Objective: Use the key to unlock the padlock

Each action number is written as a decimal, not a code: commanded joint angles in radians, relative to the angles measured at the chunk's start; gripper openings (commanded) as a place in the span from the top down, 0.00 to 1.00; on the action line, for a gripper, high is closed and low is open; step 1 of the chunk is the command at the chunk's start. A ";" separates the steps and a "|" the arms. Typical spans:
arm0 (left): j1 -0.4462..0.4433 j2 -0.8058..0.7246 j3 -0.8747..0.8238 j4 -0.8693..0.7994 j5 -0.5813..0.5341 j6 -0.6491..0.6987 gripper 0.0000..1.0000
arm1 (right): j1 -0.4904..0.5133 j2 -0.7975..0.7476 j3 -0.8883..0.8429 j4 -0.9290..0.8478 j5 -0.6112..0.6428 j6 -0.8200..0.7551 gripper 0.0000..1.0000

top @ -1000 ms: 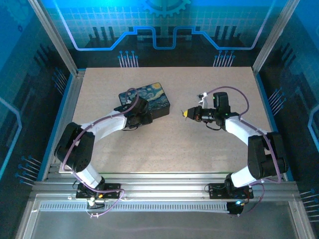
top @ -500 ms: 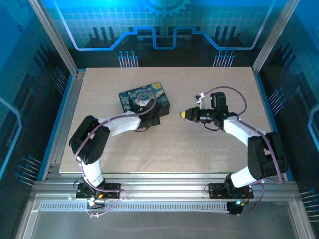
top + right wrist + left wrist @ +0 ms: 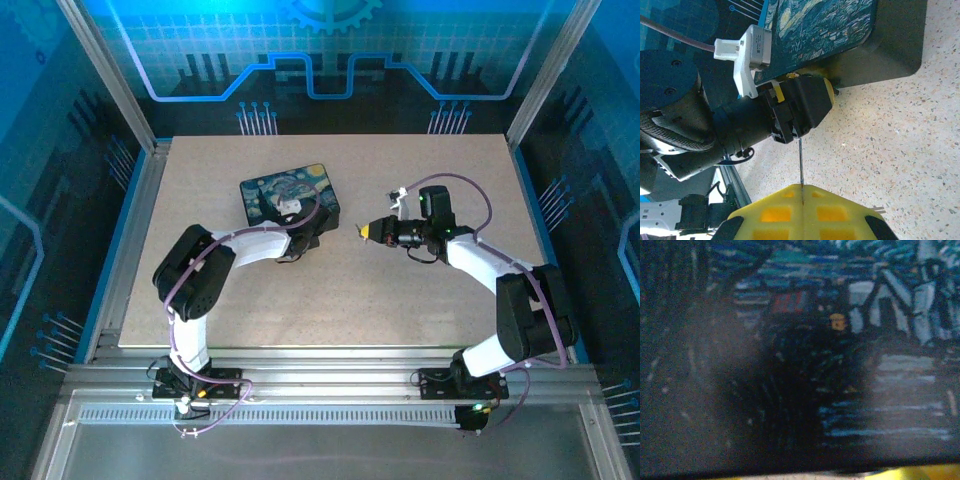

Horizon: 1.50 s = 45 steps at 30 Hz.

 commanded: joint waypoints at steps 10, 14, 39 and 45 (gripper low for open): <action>-0.003 0.045 0.007 0.129 -0.069 0.035 0.59 | 0.015 -0.014 -0.033 0.006 -0.034 -0.030 1.00; -0.002 0.053 -0.008 0.155 -0.071 0.057 0.65 | 0.018 -0.035 -0.051 -0.004 -0.035 -0.035 1.00; 0.179 -0.093 0.187 -0.331 0.774 0.056 1.00 | 0.238 -0.068 -0.155 0.070 0.013 -0.109 1.00; 0.191 -0.104 0.210 -0.393 0.900 0.045 1.00 | 0.249 -0.019 -0.176 0.143 0.015 -0.103 1.00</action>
